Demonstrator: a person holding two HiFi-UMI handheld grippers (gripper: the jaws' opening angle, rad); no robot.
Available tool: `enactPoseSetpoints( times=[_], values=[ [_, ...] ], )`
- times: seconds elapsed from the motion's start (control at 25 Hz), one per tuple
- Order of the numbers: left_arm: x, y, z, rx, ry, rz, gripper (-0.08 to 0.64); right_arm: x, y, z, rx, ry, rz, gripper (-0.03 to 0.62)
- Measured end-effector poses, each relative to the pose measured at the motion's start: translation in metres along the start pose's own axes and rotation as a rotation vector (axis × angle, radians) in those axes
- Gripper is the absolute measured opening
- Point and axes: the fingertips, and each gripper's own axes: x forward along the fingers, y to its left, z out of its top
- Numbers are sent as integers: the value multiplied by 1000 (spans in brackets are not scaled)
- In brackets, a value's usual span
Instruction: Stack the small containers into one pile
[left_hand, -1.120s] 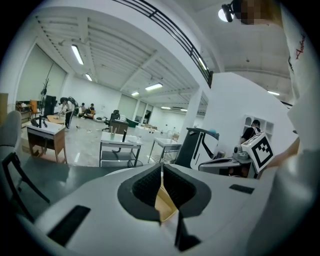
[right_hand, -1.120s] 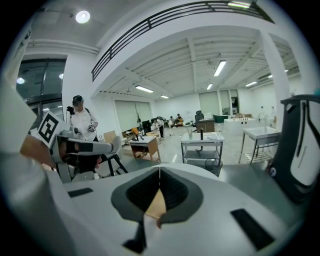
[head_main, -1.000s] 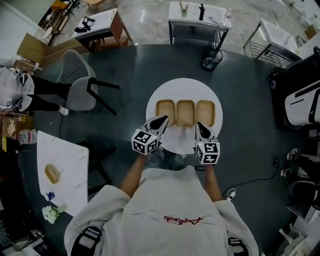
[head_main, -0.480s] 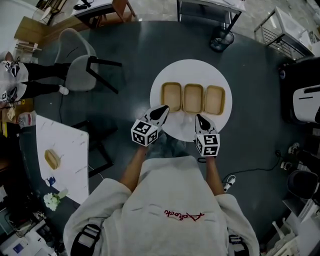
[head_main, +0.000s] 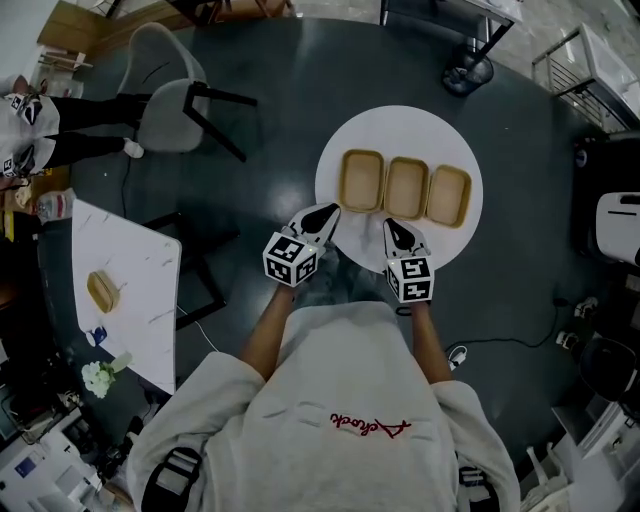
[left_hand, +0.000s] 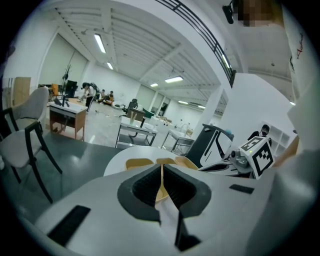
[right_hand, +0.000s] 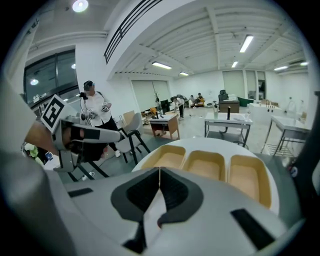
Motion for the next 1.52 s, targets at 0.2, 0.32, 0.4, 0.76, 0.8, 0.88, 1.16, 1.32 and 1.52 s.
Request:
enactPoseSetpoints(
  times=[0.2,0.32,0.4,0.76,0.8,0.88,1.16,1.32,1.52],
  values=[
    [-29,31,-3,-46,-29,88,23,28,22,1,-70,43,77,21],
    [-46,47,-6,-71,-48,134,23,43,37,-4,-143,89,116,21],
    [-56,57,-10,-88,-58,157,23,54,46,-11,-194,123,142,21],
    [-72,74,-21,-143,-86,190,23,83,69,-42,-758,318,185,44],
    [-73,74,-22,-143,-85,189,23,85,68,-45,-856,339,178,61],
    [-74,73,-23,-143,-81,188,23,90,66,-49,-962,374,161,84],
    [-80,80,-25,-147,-78,194,23,106,58,-59,-990,449,162,84],
    [-82,83,-28,-153,-74,195,23,108,55,-69,-1005,476,165,76],
    [-83,84,-30,-147,-66,183,23,111,57,-69,-1032,480,152,35]
  ],
)
